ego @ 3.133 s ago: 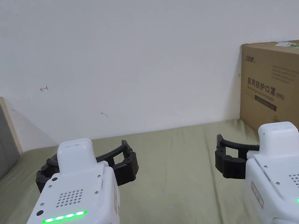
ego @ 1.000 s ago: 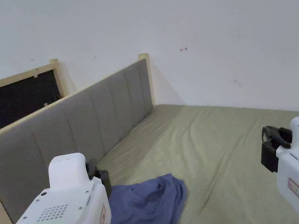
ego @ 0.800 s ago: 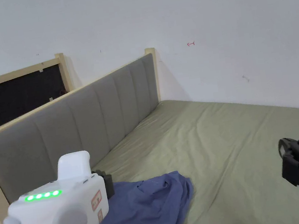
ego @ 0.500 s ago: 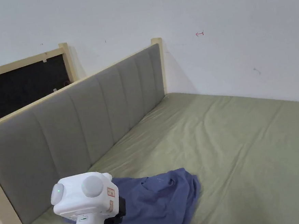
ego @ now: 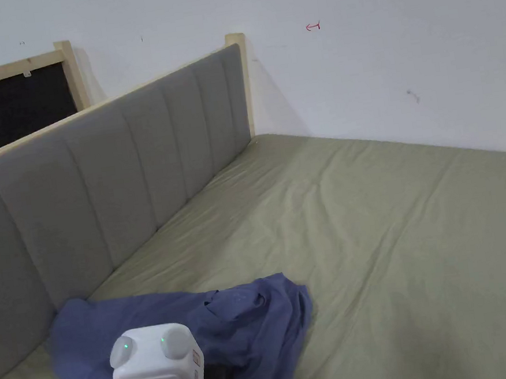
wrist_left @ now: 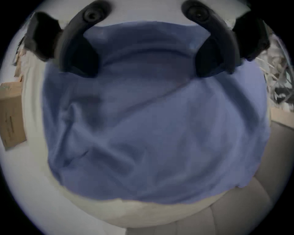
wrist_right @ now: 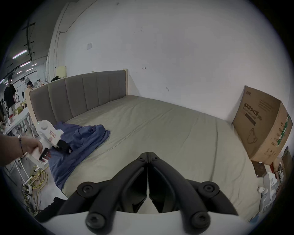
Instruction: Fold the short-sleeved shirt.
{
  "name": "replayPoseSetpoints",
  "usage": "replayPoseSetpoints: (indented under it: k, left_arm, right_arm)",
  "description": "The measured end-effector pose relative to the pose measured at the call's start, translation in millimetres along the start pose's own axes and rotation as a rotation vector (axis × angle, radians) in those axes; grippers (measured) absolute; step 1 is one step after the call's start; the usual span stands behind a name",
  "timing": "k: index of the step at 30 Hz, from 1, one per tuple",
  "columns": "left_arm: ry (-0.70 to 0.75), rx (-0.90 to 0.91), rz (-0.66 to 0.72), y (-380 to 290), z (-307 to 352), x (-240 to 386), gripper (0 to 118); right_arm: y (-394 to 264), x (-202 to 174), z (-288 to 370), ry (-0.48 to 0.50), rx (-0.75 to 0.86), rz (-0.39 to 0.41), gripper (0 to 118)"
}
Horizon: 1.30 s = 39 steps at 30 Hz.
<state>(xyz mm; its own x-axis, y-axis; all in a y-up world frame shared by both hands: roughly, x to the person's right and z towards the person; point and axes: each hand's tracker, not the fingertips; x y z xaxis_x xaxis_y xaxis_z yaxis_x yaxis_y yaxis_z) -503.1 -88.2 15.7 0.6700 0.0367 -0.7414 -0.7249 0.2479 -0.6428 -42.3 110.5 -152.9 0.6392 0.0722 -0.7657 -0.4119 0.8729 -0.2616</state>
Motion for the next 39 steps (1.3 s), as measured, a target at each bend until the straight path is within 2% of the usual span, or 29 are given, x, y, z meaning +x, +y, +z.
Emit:
replayPoseSetpoints:
  k: [3, 7, 8, 9, 10, 11, 12, 13, 14, 16, 20, 24, 27, 33, 36, 39]
  left_arm:
    - [0.087, 0.076, 0.000, -4.6, -1.0, 12.3, 118]
    - [0.044, 0.083, -0.007, -9.3, 12.6, 5.8, 118]
    - [0.026, 0.107, -0.025, -14.0, 19.5, 5.2, 115]
    - [0.032, 0.134, -0.041, -18.2, 25.7, 4.8, 102]
    - [0.020, 0.178, -0.065, -25.1, 37.7, 4.8, 84]
    - [0.011, 0.217, -0.088, -27.4, 47.5, 1.7, 58]
    - [0.028, 0.254, -0.114, -33.3, 57.6, 1.2, 13]
    - [0.067, 0.288, -0.142, -41.4, 67.2, 0.4, 1]
    - [0.104, 0.327, -0.162, -51.4, 77.6, -2.8, 1]
    - [-0.030, 0.450, -0.114, -66.2, 105.9, -14.6, 1]
    - [-0.055, 0.636, -0.020, -94.7, 168.5, -23.8, 1]
    - [-0.143, 0.896, -0.087, -123.6, 250.9, 1.5, 1]
    - [-0.147, 1.058, -0.187, -137.7, 317.4, 43.5, 1]
    - [-0.437, 1.168, -0.283, -132.7, 395.1, 121.4, 1]
    - [-0.632, 1.197, -0.343, -130.5, 417.2, 174.0, 1]
    - [-0.754, 1.179, -0.411, -126.2, 430.3, 221.0, 1]
  right_arm:
    - [-1.9, 0.2, -4.6, -0.018, -0.023, 0.001, 0]
    - [-5.4, 7.2, -6.7, -0.010, -0.032, -0.046, 0]
    - [-5.1, 8.9, -5.8, -0.003, -0.032, -0.060, 0]
    - [-4.7, 10.3, -4.5, 0.002, -0.032, -0.067, 0]
    - [-4.1, 11.8, -2.8, 0.004, -0.031, -0.069, 0]
    - [-3.8, 12.9, -1.3, 0.004, -0.029, -0.070, 0]
    - [-3.6, 14.0, 0.5, 0.002, -0.025, -0.071, 0]
    - [-3.0, 14.8, 2.9, 0.000, -0.018, -0.073, 0]
    - [-2.3, 16.3, 5.7, 0.000, -0.013, -0.077, 0]
    - [-1.7, 19.8, 9.2, 0.002, -0.009, -0.088, 0]
    - [0.0, 27.4, 21.5, -0.020, 0.008, -0.109, 0]
    - [0.1, 39.6, 35.9, -0.029, 0.025, -0.141, 0]
    - [-1.3, 49.8, 51.2, -0.060, 0.061, -0.157, 0]
    - [1.6, 82.4, 106.7, -0.141, 0.187, -0.173, 0]
    - [-0.1, 101.6, 133.7, -0.185, 0.218, -0.214, 0]
    - [-5.7, 119.0, 156.3, -0.227, 0.235, -0.258, 0]
